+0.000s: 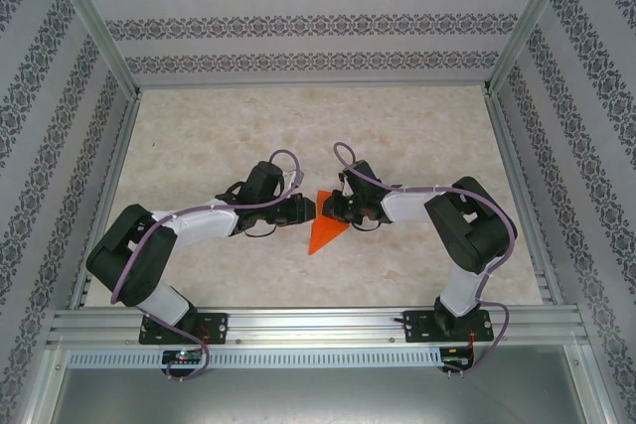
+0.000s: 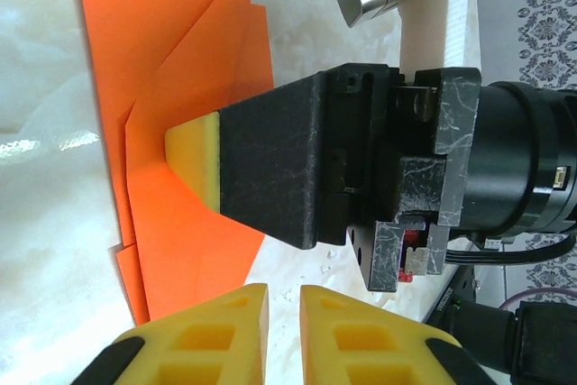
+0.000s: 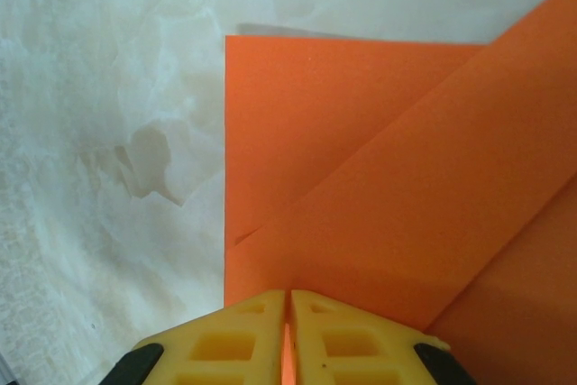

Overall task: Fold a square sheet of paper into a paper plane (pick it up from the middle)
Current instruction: Fourth fold the wing at the center of the table.

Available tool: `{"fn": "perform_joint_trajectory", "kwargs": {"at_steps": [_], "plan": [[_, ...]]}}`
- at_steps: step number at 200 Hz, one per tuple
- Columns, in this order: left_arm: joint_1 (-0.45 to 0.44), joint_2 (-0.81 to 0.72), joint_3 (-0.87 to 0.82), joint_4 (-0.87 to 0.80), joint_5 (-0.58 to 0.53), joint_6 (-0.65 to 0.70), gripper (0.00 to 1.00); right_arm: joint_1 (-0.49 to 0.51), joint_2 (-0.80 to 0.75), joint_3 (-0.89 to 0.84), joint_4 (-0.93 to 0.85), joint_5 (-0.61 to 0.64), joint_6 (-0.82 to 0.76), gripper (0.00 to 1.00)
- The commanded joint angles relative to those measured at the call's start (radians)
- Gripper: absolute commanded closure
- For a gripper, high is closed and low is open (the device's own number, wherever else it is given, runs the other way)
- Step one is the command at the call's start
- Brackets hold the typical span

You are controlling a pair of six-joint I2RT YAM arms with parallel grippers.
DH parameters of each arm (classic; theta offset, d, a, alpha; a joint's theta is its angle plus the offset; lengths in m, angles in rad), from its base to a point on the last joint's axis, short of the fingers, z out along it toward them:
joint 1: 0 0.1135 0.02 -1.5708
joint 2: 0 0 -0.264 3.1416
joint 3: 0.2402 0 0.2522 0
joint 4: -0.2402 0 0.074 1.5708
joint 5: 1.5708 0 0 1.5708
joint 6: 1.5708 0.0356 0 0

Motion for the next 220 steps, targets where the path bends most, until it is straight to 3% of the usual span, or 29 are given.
{"fn": "perform_joint_trajectory", "kwargs": {"at_steps": [1, 43, 128, 220], "plan": [[-0.010, 0.017, -0.004, 0.061, 0.001, -0.024, 0.84, 0.005, 0.023, -0.040, -0.119, 0.070, -0.017, 0.88], [-0.011, 0.038, -0.010, 0.077, -0.006, -0.029, 0.87, 0.007, 0.022, -0.044, -0.112, 0.069, -0.011, 0.88], [-0.034, 0.160, 0.030, 0.088, 0.097, -0.031, 0.90, 0.006, 0.033, -0.040, -0.078, 0.050, 0.012, 0.87], [-0.068, 0.233, 0.024, -0.033, 0.006, 0.027, 0.92, 0.012, 0.028, -0.039, -0.080, 0.048, 0.015, 0.87]]}}
